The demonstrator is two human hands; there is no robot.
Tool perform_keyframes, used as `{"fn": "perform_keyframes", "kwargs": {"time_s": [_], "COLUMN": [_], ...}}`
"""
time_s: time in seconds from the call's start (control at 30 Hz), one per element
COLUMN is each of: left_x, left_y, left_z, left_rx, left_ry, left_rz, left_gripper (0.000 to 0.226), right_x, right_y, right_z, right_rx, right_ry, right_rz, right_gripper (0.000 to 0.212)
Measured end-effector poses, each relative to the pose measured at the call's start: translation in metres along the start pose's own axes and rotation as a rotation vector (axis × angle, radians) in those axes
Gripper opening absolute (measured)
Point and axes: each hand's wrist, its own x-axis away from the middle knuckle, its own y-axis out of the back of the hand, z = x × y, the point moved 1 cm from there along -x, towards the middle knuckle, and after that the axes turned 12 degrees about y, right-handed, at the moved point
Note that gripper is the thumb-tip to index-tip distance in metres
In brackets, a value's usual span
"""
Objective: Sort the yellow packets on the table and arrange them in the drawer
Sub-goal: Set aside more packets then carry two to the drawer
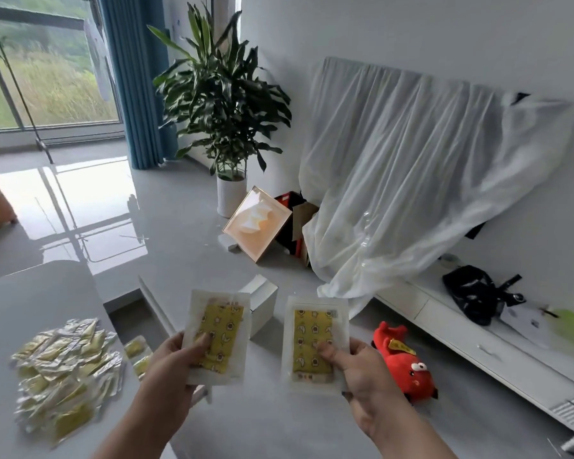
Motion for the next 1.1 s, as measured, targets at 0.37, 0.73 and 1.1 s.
{"fn": "perform_keyframes", "kwargs": {"time_s": [0.37,0.73,1.1], "left_x": [-0.112,-0.243,-0.303], "left_y": [-0.053,-0.110,-0.104], "left_z": [-0.056,-0.089,-0.154], "left_rx": [0.040,0.213,0.384], "left_ry": [-0.044,-0.052,-0.251], "left_rz": [-0.050,-0.278,-0.427], "left_gripper": [0.022,0.033,0.023], "right_x": [-0.153,-0.365,-0.497], "right_y": [-0.012,-0.025,-0.117], "right_z": [0.033,0.059,0.077], "right_rx": [-0.005,0.055,0.106], "right_ry": [-0.012,-0.118,-0.158], "right_rz": [0.050,0.279,0.564], "right_gripper": [0.022,0.036,0.041]}}
